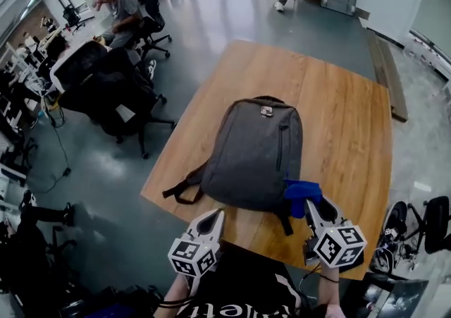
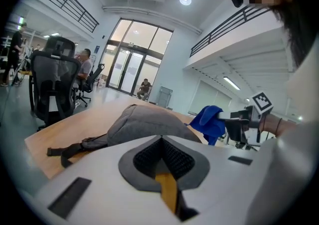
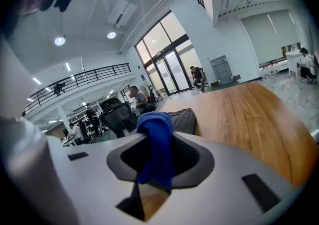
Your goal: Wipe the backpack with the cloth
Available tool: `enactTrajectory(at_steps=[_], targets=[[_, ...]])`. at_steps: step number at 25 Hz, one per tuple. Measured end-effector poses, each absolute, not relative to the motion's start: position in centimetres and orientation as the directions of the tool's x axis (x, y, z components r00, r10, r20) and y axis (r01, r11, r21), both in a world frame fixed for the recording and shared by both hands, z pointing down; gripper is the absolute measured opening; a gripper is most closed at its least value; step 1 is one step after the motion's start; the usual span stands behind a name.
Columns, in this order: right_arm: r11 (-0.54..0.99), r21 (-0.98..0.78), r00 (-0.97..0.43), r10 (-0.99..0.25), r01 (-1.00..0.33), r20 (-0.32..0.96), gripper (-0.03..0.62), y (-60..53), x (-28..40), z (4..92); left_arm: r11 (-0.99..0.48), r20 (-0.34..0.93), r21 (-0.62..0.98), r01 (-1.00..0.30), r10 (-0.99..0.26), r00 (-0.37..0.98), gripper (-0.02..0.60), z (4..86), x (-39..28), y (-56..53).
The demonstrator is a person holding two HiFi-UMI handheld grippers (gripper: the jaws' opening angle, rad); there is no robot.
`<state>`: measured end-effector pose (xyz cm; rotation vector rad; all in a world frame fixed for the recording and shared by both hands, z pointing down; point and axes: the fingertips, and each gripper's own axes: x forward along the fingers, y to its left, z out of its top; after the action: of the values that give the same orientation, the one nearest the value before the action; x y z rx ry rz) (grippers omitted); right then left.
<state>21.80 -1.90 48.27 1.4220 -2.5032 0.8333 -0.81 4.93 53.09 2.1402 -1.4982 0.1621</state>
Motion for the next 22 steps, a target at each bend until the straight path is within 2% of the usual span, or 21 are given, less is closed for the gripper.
enactTrajectory(at_steps=[5,11,17,22], targets=[[0.449,-0.381,-0.586,-0.680,-0.808,0.441,0.117,3.4,19.3,50.8,-0.247,0.407,0.342,-0.906,-0.831,0.380,-0.002,53.7,-1.2,7.5],[0.501,-0.372,-0.624,-0.627,-0.782,0.466,0.117,8.2,15.4,51.0,-0.289,0.360,0.347,-0.892,-0.838,0.411,-0.002,51.6,-2.5,10.0],[0.551,-0.385,-0.672,-0.609,-0.740,0.421,0.117,12.4,7.7,49.8,-0.298,0.334,0.348,-0.889,-0.847,0.414,-0.002,51.2,-8.3,15.2],[0.524,-0.421,-0.669,-0.632,-0.741,0.392,0.117,16.9,1.9,50.0,-0.270,0.321,0.402,-0.875,-0.853,0.411,-0.002,52.6,-14.1,19.4]])
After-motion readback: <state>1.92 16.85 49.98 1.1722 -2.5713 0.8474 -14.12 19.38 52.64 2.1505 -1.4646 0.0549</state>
